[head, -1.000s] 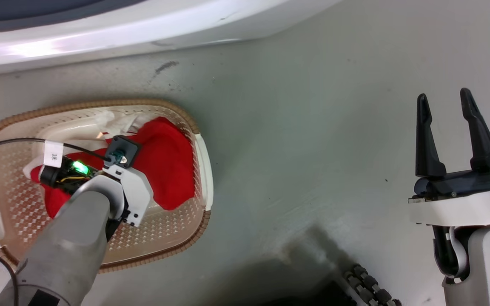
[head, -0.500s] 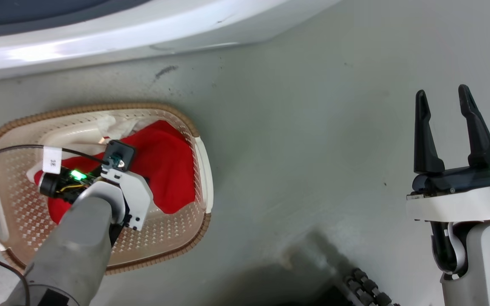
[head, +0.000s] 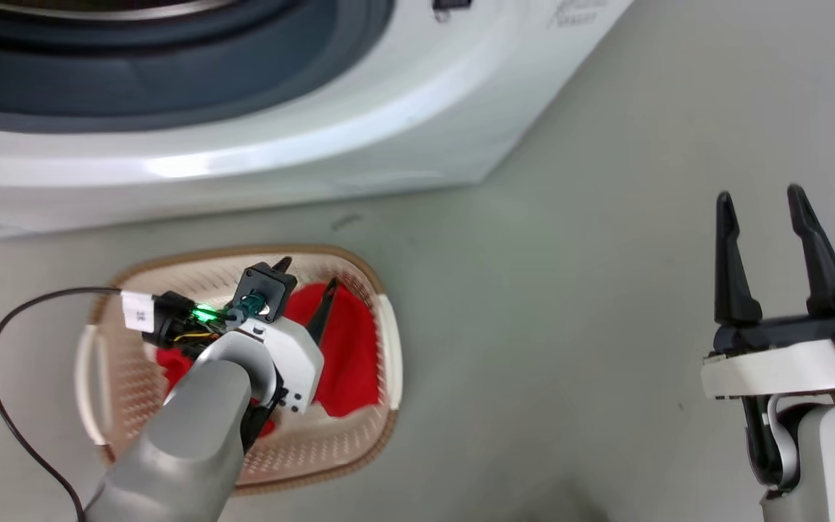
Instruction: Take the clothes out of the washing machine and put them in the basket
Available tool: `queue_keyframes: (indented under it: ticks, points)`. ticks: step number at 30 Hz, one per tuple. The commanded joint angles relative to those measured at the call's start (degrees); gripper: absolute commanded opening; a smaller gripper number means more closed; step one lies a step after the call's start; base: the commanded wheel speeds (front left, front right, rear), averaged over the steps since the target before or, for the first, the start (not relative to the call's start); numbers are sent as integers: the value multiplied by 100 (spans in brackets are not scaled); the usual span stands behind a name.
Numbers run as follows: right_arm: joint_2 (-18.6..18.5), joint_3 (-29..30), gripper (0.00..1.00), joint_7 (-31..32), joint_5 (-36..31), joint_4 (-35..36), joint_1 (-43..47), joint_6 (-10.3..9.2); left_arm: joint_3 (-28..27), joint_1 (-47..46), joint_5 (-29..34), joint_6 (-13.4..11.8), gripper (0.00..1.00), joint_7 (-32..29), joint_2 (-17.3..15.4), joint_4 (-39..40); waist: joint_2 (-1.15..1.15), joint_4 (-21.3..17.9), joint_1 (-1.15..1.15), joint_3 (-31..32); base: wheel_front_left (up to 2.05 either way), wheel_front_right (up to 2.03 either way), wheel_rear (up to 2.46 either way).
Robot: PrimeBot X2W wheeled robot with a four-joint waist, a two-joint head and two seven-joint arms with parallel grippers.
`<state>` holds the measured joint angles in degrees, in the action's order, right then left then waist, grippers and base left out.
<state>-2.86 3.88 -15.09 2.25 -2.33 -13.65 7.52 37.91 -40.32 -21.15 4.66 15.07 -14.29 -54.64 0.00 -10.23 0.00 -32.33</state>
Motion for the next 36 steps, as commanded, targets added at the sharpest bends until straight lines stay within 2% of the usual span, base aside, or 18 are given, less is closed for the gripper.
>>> queue_keyframes:
  ticks: [1, 13, 19, 25, 36]
  points:
    - [-2, 35, 100, -11, -37, -26, 80, -6, -107, 122, 7, -56, 100, 12, -32, 209, 0, 327, 0, 497, 0, 0, 0]
    - [-4, 271, 100, -11, -248, -137, 495, -6, -1021, 1218, 448, -440, 100, 13, -290, 2305, 0, 874, 0, 1600, 0, 0, 0]
    - [-2, 344, 100, -11, -309, -131, 737, -6, -1616, 1905, 710, -787, 100, 13, -361, 3291, 0, 1058, 0, 2021, 0, 0, 0]
    - [-3, 353, 100, -11, -363, -75, 1002, -6, -2218, 2702, 860, -976, 100, 13, -235, 4139, 0, 1175, 0, 2371, 0, 0, 0]
    - [-2, 223, 100, -11, -235, -66, 1516, -6, -2875, 3973, 1232, -997, 100, 13, 147, 5148, 0, 1129, 0, 2999, 0, 0, 0]
